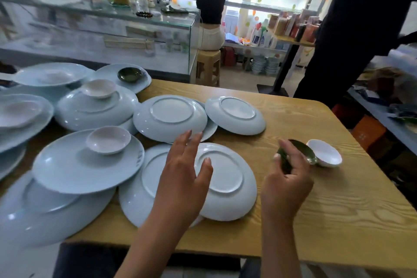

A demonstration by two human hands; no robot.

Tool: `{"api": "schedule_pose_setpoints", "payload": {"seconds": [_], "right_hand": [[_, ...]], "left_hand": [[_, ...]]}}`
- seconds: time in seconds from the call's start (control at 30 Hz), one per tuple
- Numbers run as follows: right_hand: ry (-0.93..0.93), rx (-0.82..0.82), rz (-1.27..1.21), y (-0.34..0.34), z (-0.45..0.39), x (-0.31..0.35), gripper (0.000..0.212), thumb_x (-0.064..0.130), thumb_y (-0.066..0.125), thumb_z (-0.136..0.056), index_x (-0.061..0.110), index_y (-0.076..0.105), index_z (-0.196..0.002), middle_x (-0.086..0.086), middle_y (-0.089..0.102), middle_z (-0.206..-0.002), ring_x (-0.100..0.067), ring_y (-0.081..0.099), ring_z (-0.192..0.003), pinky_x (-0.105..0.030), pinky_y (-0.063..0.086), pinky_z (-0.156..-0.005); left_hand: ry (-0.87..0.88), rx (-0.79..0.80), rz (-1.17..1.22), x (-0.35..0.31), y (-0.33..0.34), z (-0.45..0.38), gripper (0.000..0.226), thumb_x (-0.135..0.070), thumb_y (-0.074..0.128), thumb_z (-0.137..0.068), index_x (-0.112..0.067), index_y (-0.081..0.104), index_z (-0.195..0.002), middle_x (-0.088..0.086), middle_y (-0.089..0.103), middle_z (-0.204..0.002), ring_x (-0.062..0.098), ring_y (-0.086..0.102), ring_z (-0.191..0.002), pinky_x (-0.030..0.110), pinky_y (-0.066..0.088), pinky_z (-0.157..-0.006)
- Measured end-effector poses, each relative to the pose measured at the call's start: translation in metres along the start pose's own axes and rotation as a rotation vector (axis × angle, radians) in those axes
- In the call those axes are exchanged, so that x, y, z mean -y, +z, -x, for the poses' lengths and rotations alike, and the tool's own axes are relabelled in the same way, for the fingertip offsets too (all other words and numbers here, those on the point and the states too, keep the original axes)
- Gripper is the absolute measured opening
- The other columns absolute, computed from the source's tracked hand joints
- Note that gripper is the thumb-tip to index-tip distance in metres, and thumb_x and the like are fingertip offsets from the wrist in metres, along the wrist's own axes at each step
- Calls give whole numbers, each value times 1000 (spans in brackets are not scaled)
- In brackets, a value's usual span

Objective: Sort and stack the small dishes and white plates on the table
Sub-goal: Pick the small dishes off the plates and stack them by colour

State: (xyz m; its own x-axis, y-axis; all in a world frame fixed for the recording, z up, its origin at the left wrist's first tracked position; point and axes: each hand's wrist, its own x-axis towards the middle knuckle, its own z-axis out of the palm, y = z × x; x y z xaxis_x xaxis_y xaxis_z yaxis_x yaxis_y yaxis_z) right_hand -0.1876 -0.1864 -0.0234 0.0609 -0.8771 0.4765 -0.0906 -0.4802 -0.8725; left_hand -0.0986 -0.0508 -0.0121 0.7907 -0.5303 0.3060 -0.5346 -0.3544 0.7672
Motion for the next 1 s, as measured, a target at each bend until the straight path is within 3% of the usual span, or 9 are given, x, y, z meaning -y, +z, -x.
{"api": "schedule_pose_setpoints", "payload": {"seconds": [0.13, 0.23, 0.3, 0.37, 0.43, 0.5, 0.6, 0.73, 1.0], "right_hand": [[-51, 285, -47, 50, 55, 35, 32, 7, 63, -88, 30, 66, -110, 24, 60, -109, 3, 53, -109, -11, 41, -94], [18, 492, -104, 82, 86, 51, 31, 14, 66, -88, 39, 65, -106, 38, 52, -103, 13, 51, -103, -1, 36, -89], [52, 561, -93, 98, 98, 55, 30, 17, 67, -87, 39, 65, -107, 44, 46, -98, 20, 49, -97, -8, 40, -90], [74, 602, -86, 110, 106, 59, 30, 16, 66, -86, 36, 66, -110, 45, 44, -96, 23, 48, -92, -16, 45, -92], [118, 646, -108, 114, 111, 65, 31, 16, 65, -86, 35, 66, -111, 44, 45, -96, 20, 49, -90, -20, 46, -94], [153, 682, -138, 111, 120, 72, 29, 17, 64, -88, 35, 66, -110, 42, 48, -98, 14, 52, -93, -21, 45, -95], [189, 714, -149, 105, 135, 74, 27, 17, 63, -89, 33, 68, -110, 26, 60, -106, 1, 55, -102, -26, 46, -96], [243, 717, -162, 105, 142, 75, 27, 15, 63, -87, 34, 69, -105, 18, 65, -109, -1, 55, -104, -28, 45, -96], [263, 711, -152, 101, 133, 77, 27, 14, 61, -88, 36, 68, -103, 27, 59, -101, 7, 54, -100, -19, 43, -89]], "left_hand": [[-22, -165, 0, 36, -31, 15, 46, -21, 57, -93, -28, 47, -137, -16, 42, -145, 2, 35, -134, 28, 31, -113], [-28, -412, 121, 56, -59, 30, 33, -18, 52, -89, -29, 59, -120, -23, 59, -120, 2, 56, -114, 20, 46, -96], [-23, -477, 110, 62, -74, 35, 29, -17, 52, -90, -26, 62, -116, -18, 63, -115, 5, 60, -109, 14, 48, -88], [-29, -487, 41, 73, -87, 34, 29, -10, 56, -92, -20, 62, -118, -12, 64, -117, 7, 60, -109, 21, 49, -89], [-76, -435, -84, 85, -100, 25, 32, -8, 58, -91, -20, 63, -120, -7, 64, -119, 10, 59, -111, 25, 46, -94], [-160, -281, -249, 93, -111, 11, 35, -12, 59, -92, -22, 62, -124, -2, 61, -126, 13, 54, -117, 20, 37, -97], [-195, -74, -446, 102, -118, -19, 42, -11, 57, -93, -26, 58, -132, 0, 53, -138, 16, 43, -129, 26, 31, -107], [-221, 105, -653, 117, -123, -46, 49, -12, 54, -93, -27, 49, -139, 1, 50, -142, 21, 41, -131, 36, 35, -110], [-309, 85, -573, 127, -122, -53, 37, -18, 58, -92, -22, 59, -128, 4, 61, -126, 23, 55, -116, 33, 43, -97]]}}
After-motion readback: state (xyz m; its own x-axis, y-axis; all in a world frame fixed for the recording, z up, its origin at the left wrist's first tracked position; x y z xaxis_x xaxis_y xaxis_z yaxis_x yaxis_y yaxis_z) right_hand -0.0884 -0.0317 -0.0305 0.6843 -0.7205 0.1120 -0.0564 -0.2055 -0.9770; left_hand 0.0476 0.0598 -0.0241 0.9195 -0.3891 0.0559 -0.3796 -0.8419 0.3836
